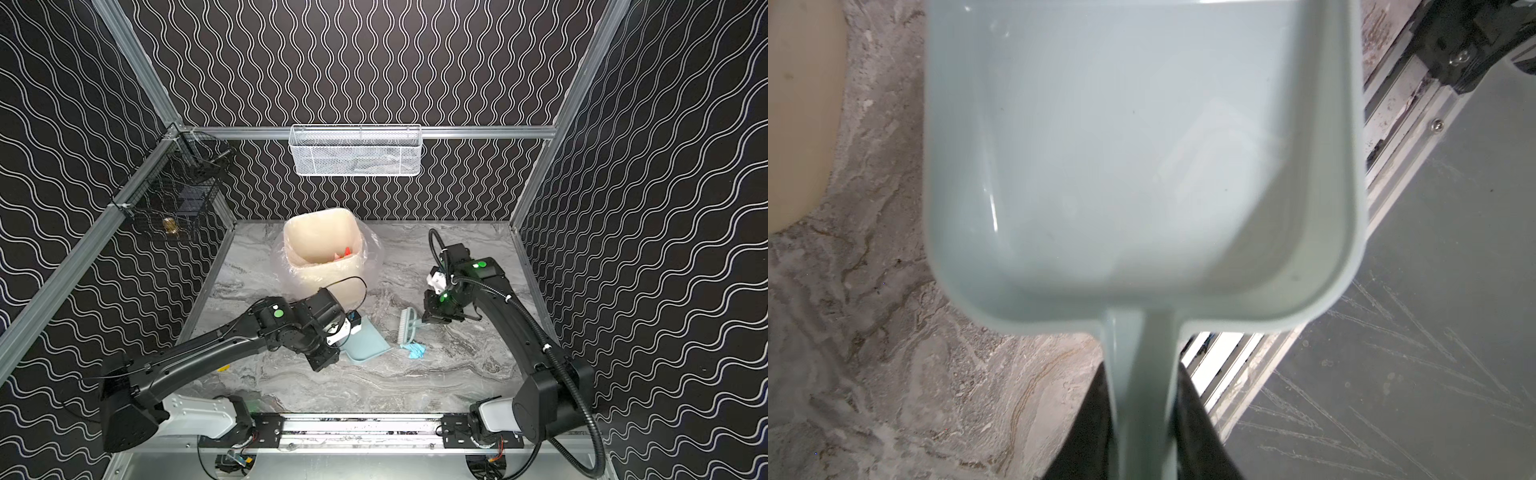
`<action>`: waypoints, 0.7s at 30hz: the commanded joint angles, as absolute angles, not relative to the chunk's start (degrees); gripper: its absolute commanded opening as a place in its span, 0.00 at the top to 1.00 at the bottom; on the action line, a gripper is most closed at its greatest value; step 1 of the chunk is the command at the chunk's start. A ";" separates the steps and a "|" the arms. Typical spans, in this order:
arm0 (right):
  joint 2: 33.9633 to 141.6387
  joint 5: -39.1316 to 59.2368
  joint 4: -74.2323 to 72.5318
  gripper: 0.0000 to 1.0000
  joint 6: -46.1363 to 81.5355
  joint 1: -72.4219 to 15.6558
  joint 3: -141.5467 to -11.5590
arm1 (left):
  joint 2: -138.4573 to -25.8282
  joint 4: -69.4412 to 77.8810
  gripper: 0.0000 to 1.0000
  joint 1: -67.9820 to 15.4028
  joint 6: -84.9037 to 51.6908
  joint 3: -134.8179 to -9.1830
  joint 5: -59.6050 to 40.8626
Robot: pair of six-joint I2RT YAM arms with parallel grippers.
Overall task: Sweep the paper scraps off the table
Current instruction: 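Sweep the light-blue scrap toward the dustpan with the right-held brush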
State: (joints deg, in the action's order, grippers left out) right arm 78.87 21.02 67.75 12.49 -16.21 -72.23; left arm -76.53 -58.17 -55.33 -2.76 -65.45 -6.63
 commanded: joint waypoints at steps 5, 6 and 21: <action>76.96 10.43 73.85 1.00 15.82 -14.60 -74.75 | -80.58 -54.81 0.97 -58.32 -0.62 -63.92 -6.87; 77.16 9.38 74.84 1.00 15.71 -14.67 -75.33 | -81.36 -54.23 0.97 -58.85 -0.42 -63.71 -6.56; 75.38 -1.49 80.67 1.00 16.11 -14.57 -79.83 | -92.16 -47.56 0.98 -63.34 3.84 -66.26 -4.46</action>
